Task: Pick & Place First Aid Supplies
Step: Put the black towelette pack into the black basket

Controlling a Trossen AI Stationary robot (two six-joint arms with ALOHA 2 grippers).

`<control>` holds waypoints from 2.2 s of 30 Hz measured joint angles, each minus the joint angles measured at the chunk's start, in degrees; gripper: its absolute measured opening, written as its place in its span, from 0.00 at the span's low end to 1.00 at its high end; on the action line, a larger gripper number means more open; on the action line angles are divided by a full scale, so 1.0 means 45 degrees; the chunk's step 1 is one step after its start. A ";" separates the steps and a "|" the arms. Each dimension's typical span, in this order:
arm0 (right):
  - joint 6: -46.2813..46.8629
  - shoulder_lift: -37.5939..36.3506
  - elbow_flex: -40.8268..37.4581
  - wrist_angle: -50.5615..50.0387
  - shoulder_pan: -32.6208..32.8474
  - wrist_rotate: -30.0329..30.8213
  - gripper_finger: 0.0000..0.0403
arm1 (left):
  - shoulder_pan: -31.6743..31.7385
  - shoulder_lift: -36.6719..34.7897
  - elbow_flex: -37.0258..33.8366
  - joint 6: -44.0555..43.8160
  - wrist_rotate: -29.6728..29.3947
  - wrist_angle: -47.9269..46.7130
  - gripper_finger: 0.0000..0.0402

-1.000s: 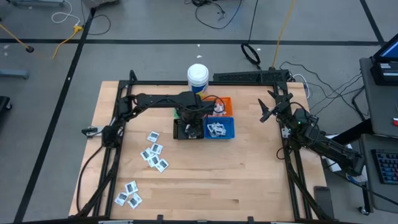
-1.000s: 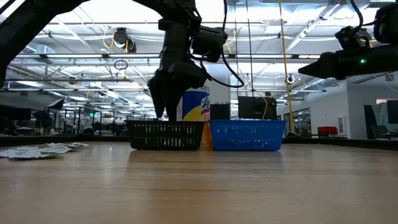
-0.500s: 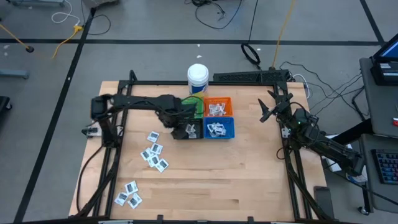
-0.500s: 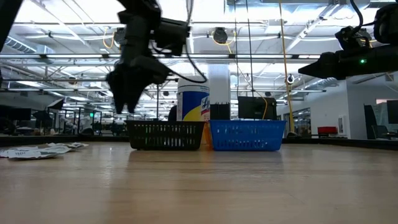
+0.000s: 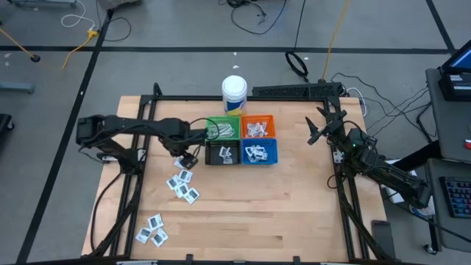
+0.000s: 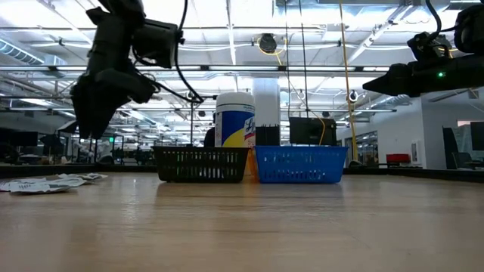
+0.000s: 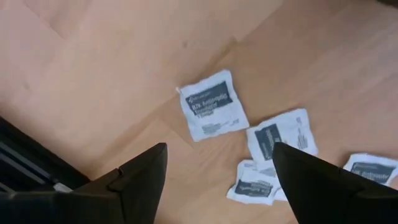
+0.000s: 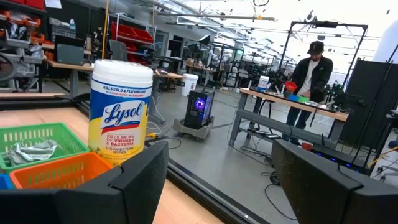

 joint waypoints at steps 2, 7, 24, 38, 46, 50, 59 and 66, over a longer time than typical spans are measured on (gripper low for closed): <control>0.0000 0.0000 0.0000 -0.0003 0.0000 -0.0004 0.69 | -0.0157 -0.0032 -0.0154 -0.0072 0.0004 0.0005 0.72; 0.0000 0.0000 -0.0003 -0.0003 0.0000 -0.0001 0.69 | -0.0568 0.0033 -0.1095 -0.0565 0.0019 0.1244 0.70; 0.0000 0.0000 0.0000 -0.0003 0.0000 -0.0003 0.69 | -0.0982 0.0096 -0.3494 -0.1082 -0.1052 0.4608 0.64; 0.0000 0.0003 0.0001 -0.0003 0.0000 -0.0004 0.69 | -0.0938 0.0045 -0.3837 -0.0318 -0.0495 0.5442 0.05; 0.0000 0.0000 0.0001 -0.0003 0.0000 0.0000 0.69 | -0.0520 -0.0803 -0.3512 0.0214 -0.0306 0.3868 0.07; 0.0000 0.0000 0.0002 -0.0003 0.0000 -0.0003 0.69 | -0.0109 -0.1376 -0.3016 0.0843 -0.0300 0.2525 0.02; 0.0000 0.0000 0.0001 -0.0003 0.0000 -0.0001 0.69 | 0.0545 -0.1726 -0.1599 0.2623 -0.0230 -0.0435 0.02; 0.0000 0.0000 -0.0002 -0.0003 0.0000 0.0001 0.69 | 0.0636 -0.1323 -0.0251 0.3863 -0.0472 -0.1525 0.04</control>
